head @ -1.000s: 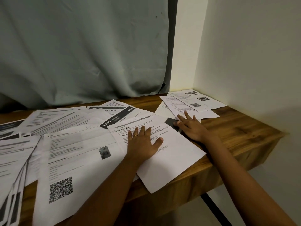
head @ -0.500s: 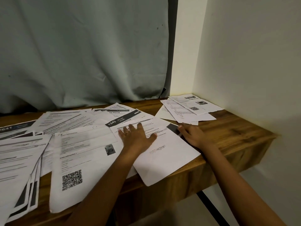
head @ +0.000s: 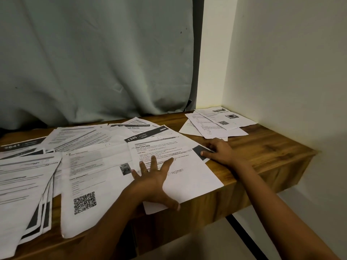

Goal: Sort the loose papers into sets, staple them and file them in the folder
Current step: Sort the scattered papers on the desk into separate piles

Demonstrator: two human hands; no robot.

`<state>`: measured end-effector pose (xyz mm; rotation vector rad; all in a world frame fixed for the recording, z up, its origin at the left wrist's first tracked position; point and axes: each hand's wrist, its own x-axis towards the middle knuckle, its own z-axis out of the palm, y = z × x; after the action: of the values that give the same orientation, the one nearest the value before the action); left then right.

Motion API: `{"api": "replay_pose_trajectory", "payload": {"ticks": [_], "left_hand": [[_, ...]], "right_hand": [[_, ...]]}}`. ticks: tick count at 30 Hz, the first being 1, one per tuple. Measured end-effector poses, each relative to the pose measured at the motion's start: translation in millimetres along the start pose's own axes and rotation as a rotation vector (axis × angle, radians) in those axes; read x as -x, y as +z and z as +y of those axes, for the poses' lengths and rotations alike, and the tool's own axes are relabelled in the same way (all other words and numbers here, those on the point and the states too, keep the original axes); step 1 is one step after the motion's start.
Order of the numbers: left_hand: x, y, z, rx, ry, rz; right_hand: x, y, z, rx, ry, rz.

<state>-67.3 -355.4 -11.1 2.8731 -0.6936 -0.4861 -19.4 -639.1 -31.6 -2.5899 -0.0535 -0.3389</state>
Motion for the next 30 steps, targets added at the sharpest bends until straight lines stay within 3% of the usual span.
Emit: {"api": "replay_pose_trajectory", "payload": {"ticks": [6,10,20,24,30], "left_hand": [[-4.6,1.8,5.2,0.161,0.005,0.108],[-9.8,2.2,10.1,0.199,-0.011,0.139],[-24.8,1.0,27.6,0.250,-0.062,0.168],[-28.2,1.9,31.3,0.264,-0.068,0.204],[-35.0,-0.8,33.3,0.261,-0.076,0.193]], "right_hand": [[0.6,-11.7,3.6,-0.123,0.114,-0.166],[4.1,-17.3,11.0,-0.127,0.073,-0.225],[27.1,-27.5,3.2,-0.045,-0.028,-0.175],[23.1,-15.2,-9.4,-0.117,-0.013,-0.050],[13.6,-0.5,-8.4,0.008,0.018,-0.119]]}}
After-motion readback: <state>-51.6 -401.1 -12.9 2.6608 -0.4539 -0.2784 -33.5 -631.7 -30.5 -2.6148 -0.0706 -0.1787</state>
